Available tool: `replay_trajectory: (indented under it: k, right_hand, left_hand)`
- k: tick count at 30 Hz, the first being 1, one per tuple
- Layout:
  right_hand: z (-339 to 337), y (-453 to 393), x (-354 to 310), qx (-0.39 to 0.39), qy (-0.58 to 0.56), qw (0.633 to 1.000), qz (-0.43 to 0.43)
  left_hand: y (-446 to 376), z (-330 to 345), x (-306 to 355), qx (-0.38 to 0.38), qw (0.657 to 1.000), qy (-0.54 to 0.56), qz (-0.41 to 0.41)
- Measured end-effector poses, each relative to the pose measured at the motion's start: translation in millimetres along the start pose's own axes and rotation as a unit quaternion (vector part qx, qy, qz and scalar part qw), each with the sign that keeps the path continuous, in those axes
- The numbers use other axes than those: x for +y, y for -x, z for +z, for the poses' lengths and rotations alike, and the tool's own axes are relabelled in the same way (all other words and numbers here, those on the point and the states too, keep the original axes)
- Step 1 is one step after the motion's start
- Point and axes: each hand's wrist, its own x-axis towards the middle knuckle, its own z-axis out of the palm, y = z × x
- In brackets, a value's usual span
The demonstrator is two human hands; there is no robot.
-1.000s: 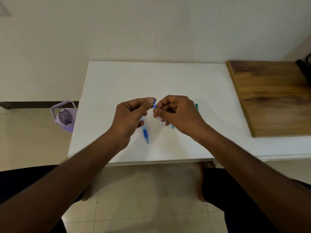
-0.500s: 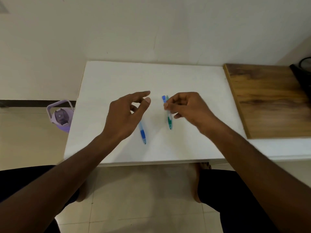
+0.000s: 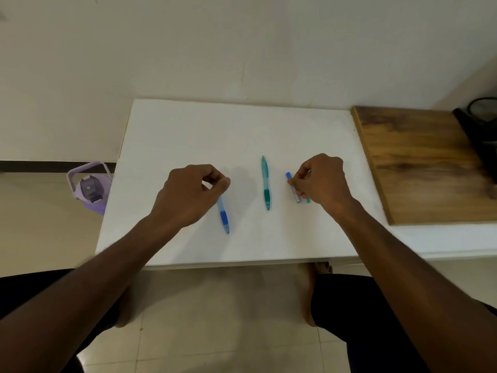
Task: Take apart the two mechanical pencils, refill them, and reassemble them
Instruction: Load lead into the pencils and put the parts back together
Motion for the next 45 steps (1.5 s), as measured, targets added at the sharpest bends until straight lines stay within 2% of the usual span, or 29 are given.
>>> replay_trajectory:
  k: [3,6,8,11,15,17,19,23,25,28,38,40,45]
  right_hand:
    - [-0.9,1.4,-5.6,0.052,0.034,0.997,-0.040]
    - [6.5,5.2,-18.2,0.079,-0.029,0.992,-0.095]
    - [18.0,9.2,-27.2,0.067,-0.030,0.990,-0.119]
    - [38.4,12.5,-37.9,0.033,0.037,0.990,-0.130]
    - [42.7,8.5,-46.8,0.026,0.051,0.993,-0.108]
    - [38.6,7.3,-49.8,0.015,-0.001,0.995,-0.095]
    - [33.2,9.7,-55.2,0.000,-0.099,0.991,-0.085]
    - [22.2,21.9,-70.7,-0.123,-0.330,0.933,-0.072]
    - [20.6,27.8,-73.6,-0.164,-0.357,0.915,-0.092]
    - [22.3,35.3,-76.0,-0.193,-0.364,0.903,-0.122]
    - [17.8,42.5,-82.0,-0.256,-0.463,0.842,-0.110]
    - [18.2,42.8,-82.6,-0.253,-0.463,0.842,-0.108]
    - [18.4,42.5,-81.6,-0.207,-0.395,0.884,-0.137]
  left_hand:
    - [1.3,-2.1,-0.4,0.011,1.000,-0.020,0.005]
    - [3.0,-3.7,1.9,0.012,0.999,-0.031,0.010]
    - [4.2,-3.7,4.8,0.012,0.999,-0.030,0.011]
    - [7.3,-1.0,10.7,0.003,0.999,-0.037,0.034]
    - [7.9,2.2,12.3,-0.016,0.996,-0.049,0.067]
    - [6.0,1.1,8.9,-0.021,0.997,-0.035,0.067]
    - [3.4,-0.5,6.9,-0.016,0.998,-0.012,0.058]
    - [-2.8,-3.0,11.2,0.025,0.996,0.087,-0.002]
    - [-3.5,-5.7,16.1,0.042,0.982,0.180,-0.026]
    - [-2.3,-10.1,22.4,0.068,0.958,0.279,-0.019]
    - [-2.3,-13.2,26.6,0.036,0.909,0.407,-0.087]
    - [-1.5,-12.6,27.4,0.046,0.915,0.393,-0.082]
    - [-2.1,-12.3,25.5,0.070,0.939,0.338,-0.015]
